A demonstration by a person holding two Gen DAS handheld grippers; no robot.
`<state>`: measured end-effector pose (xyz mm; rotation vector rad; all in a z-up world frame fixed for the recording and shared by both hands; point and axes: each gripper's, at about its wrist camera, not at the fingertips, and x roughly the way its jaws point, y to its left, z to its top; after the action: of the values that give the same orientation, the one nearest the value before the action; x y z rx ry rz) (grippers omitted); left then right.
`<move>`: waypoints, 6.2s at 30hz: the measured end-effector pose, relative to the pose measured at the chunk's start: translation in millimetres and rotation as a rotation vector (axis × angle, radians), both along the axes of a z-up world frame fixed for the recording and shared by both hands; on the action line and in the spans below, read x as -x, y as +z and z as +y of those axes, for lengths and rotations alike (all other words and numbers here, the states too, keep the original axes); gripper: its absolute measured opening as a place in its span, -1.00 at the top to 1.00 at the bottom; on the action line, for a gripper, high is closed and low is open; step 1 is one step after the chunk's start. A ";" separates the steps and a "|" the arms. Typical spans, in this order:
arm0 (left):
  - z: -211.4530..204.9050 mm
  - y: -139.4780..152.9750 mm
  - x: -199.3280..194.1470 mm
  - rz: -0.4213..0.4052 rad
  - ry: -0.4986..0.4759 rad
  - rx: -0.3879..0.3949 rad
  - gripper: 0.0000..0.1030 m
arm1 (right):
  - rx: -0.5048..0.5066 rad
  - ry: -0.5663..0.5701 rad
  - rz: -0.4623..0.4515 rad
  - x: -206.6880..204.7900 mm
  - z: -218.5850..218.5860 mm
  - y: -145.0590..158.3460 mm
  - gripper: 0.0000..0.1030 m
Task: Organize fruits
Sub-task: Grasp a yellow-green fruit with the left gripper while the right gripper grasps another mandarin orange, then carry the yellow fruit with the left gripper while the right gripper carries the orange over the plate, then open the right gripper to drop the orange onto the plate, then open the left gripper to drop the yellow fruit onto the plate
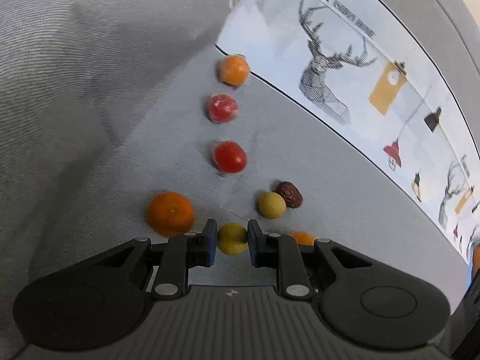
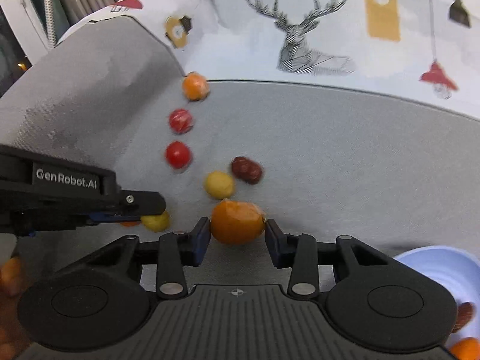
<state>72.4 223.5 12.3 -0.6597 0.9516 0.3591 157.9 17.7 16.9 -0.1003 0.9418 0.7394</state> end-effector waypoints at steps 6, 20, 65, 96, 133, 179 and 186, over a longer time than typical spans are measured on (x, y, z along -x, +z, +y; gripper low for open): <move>-11.9 -10.6 -10.5 0.067 -0.075 -0.019 0.55 | 0.082 0.032 0.020 -1.6 -9.6 -3.1 0.19; -31.4 -13.5 -20.6 0.100 -0.176 -0.110 0.48 | 0.098 0.053 -0.005 3.0 -8.3 -4.6 0.19; -109.1 72.9 2.4 -0.161 -0.290 -0.254 0.48 | 0.040 -0.288 -0.190 23.0 -213.4 49.0 0.19; -177.9 23.2 -6.1 -0.111 -0.578 -0.304 0.48 | 0.075 -0.234 -0.159 22.5 -204.0 38.9 0.19; -207.9 12.7 -3.2 -0.102 -0.736 -0.283 0.48 | 0.092 -0.144 -0.158 26.5 -195.7 36.4 0.18; -208.2 12.2 -3.1 -0.110 -0.728 -0.275 0.24 | 0.120 -0.112 -0.170 33.3 -187.0 32.5 -0.11; -201.9 17.7 -0.8 -0.134 -0.689 -0.289 0.25 | 0.128 -0.145 -0.186 31.8 -189.5 33.6 -0.14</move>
<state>73.2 21.6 30.1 -0.0677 0.9174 -0.1593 126.1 -171.8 50.5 -0.2075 0.8085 0.5257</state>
